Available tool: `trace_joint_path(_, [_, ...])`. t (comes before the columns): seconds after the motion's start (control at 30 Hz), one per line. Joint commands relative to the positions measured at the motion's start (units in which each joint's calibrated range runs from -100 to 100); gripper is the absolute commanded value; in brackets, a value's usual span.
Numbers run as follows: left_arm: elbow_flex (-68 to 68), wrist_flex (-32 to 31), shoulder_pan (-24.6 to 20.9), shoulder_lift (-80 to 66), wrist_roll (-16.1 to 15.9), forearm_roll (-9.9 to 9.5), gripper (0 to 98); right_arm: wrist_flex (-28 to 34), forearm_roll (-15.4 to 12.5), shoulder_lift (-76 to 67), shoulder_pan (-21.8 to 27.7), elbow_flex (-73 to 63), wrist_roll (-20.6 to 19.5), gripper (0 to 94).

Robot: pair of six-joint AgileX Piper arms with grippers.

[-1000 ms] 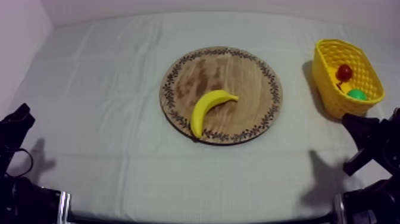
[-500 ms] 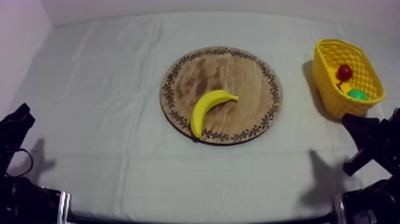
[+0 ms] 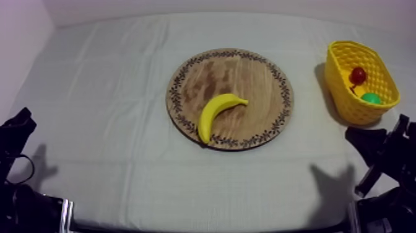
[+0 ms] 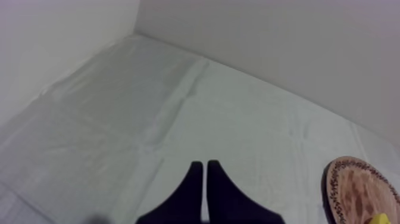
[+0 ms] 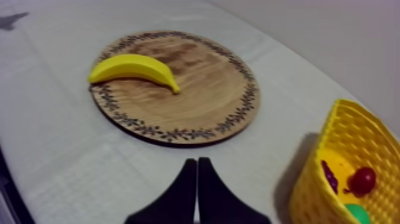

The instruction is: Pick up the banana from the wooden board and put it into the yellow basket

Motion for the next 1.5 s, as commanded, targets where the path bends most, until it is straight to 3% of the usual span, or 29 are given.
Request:
trace_joint_path(0.0, [0.03, 0.0, 0.01, 0.0, 0.01, -0.02, 0.1, -0.07, -0.01, -0.12, -2.71, 0.02, -0.64, 0.6])
trace_joint_path(0.17, [0.03, 0.0, 0.01, 0.0, 0.02, -0.02, 0.1, -0.14, -0.04, -0.17, -3.71, -0.21, -1.19, 0.6])
trace_joint_path(0.57, [0.03, 0.0, 0.01, 0.0, -0.03, -0.02, 0.1, 3.06, 2.34, 14.65, -5.39, -15.21, 4.45, 0.7])
trace_joint_path(0.77, [0.03, 0.0, 0.01, 0.0, -0.03, -0.02, 0.1, 13.11, 1.85, 28.15, -4.65, -33.14, 6.69, 0.7])
trace_joint_path(1.0, [0.03, 0.0, 0.01, 0.0, -0.02, -0.02, 0.1, 26.8, 1.59, 43.52, -5.71, -53.42, 14.32, 0.7])
trace_joint_path(1.47, [0.03, 0.0, 0.01, 0.0, -0.03, -0.02, 0.1, 38.51, 2.39, 69.53, -10.59, -74.26, 27.65, 1.0])
